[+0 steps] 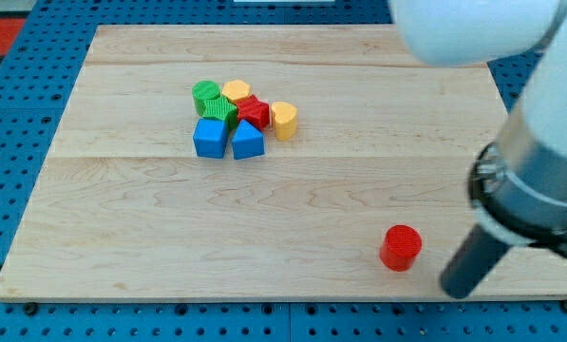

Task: Put the red circle at the bottom of the yellow heart

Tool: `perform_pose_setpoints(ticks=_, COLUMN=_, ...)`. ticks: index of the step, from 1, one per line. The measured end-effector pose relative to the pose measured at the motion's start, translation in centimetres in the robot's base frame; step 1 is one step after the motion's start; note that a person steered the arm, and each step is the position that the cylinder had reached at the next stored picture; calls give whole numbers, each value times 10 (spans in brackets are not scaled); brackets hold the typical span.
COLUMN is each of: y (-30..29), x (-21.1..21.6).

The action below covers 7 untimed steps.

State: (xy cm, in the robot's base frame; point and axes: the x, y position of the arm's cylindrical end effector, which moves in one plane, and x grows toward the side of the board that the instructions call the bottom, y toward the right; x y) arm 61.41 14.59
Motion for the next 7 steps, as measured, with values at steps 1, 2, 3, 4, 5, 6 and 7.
perform_pose_setpoints(ticks=1, y=-32, x=-39)
perform_pose_setpoints(ticks=2, y=-45, x=-53)
perform_pose_setpoints(ticks=3, y=-49, x=-70)
perform_pose_setpoints(ticks=4, y=-54, x=-94)
perform_pose_setpoints(ticks=5, y=-60, x=-126)
perform_pose_setpoints(ticks=6, y=-78, x=-153)
perform_pose_setpoints(ticks=7, y=-88, x=-163)
